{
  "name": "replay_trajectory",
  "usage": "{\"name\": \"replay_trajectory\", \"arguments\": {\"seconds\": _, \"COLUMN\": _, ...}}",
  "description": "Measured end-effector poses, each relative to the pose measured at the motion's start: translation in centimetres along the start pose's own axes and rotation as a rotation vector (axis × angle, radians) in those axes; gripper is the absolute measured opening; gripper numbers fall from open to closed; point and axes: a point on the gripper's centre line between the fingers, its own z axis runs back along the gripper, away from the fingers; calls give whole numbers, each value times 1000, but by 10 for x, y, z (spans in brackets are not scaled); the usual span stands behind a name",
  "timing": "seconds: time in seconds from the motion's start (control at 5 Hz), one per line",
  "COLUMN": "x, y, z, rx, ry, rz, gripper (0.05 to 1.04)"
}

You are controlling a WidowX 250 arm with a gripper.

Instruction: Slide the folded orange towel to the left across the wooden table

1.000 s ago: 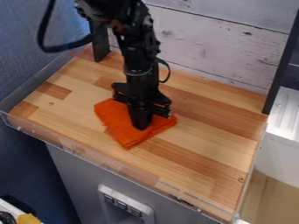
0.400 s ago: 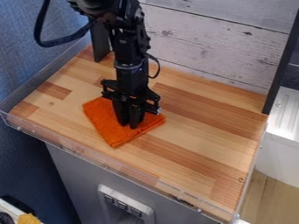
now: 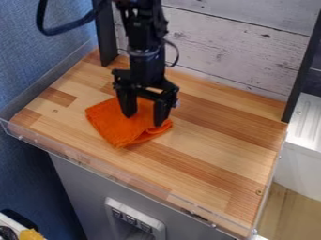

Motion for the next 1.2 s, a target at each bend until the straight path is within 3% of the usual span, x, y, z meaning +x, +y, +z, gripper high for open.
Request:
{"name": "replay_trajectory", "arguments": {"seconds": 0.8, "x": 34, "y": -39, "z": 43, "rx": 0, "ry": -75, "rz": -28, "gripper": 1001}}
{"name": "replay_trajectory", "arguments": {"seconds": 1.2, "x": 40, "y": -40, "z": 48, "rx": -1, "ry": -73, "rz": -24, "gripper": 997}}
